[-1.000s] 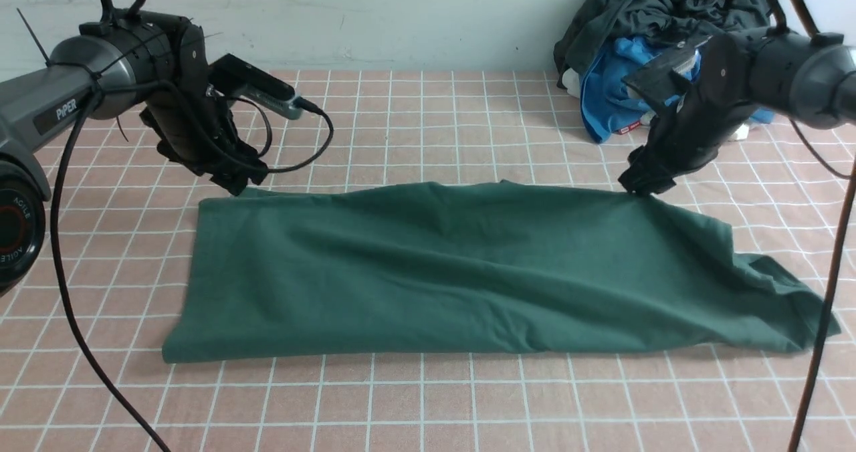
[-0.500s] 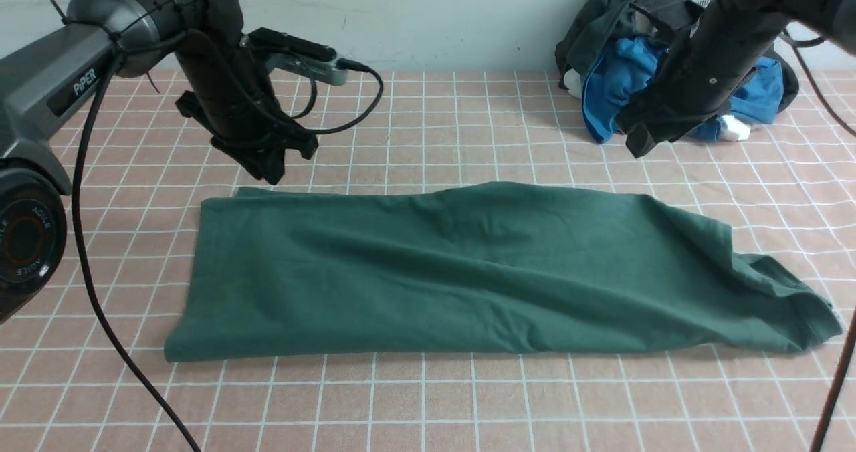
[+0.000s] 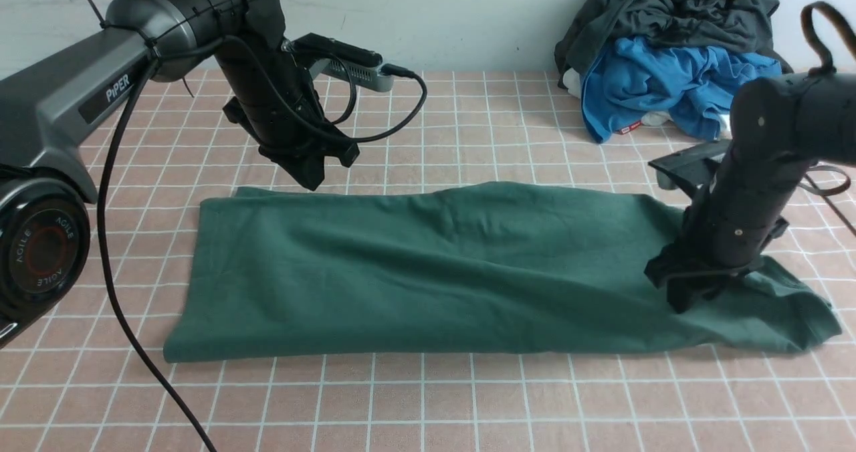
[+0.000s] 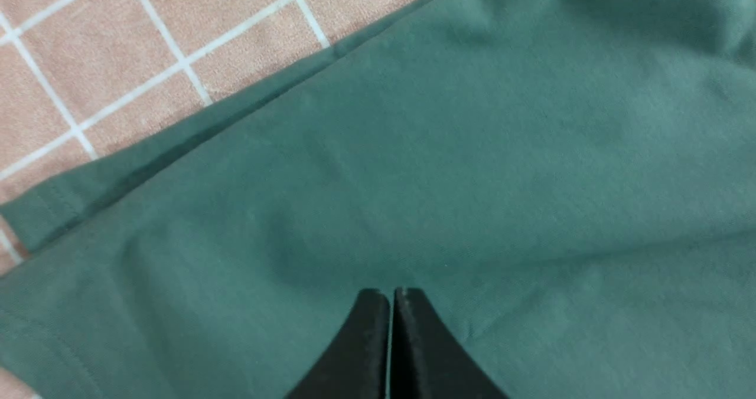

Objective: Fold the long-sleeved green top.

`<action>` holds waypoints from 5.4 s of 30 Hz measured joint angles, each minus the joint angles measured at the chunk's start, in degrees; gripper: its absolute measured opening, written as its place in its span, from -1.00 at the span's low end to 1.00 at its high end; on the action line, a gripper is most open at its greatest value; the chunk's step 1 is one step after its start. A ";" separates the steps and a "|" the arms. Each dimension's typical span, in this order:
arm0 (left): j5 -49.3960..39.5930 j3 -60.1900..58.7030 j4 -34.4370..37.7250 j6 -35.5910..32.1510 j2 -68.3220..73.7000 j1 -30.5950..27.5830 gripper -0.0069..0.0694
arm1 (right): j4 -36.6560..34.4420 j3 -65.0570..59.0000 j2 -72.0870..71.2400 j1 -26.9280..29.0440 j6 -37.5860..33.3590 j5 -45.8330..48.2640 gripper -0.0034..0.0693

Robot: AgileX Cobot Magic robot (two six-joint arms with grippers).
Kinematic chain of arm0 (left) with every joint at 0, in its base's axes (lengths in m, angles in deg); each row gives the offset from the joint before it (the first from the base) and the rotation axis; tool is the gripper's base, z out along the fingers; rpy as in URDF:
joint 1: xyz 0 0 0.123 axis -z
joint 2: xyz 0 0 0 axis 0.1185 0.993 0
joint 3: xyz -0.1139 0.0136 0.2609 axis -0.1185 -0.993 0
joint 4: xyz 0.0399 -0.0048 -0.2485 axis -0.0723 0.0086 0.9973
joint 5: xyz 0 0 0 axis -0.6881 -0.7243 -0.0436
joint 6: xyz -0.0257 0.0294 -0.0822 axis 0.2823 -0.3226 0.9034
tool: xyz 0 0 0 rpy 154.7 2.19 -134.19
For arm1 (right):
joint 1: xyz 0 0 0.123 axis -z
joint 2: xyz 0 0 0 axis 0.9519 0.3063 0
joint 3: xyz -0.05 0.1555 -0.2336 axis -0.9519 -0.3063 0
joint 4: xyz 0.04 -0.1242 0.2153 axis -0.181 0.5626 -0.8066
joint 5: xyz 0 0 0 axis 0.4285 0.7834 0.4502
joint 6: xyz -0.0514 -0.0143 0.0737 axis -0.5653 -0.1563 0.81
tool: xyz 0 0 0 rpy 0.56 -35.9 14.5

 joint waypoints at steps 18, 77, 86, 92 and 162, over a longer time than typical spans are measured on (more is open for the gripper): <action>0.17 -9.85 -0.55 0.00 -4.28 0.42 -0.83 | 0.00 0.84 -5.12 20.17 6.93 -3.92 -0.09; 4.53 -35.15 -3.75 0.05 -51.33 -3.78 -0.83 | 0.12 16.58 -26.47 1.11 4.04 1.88 -0.83; 2.62 -35.15 -6.37 0.50 -61.78 -3.78 -0.83 | -3.89 25.60 -14.87 -21.80 4.53 -0.49 -0.83; 1.47 -35.15 -9.44 3.13 -65.53 -3.78 -0.83 | -9.53 26.28 -4.33 -28.94 4.85 -7.80 -0.83; 29.09 -94.58 -13.00 17.51 -128.13 0.44 -0.83 | 6.16 -16.41 -64.29 -32.22 8.87 -19.74 -0.78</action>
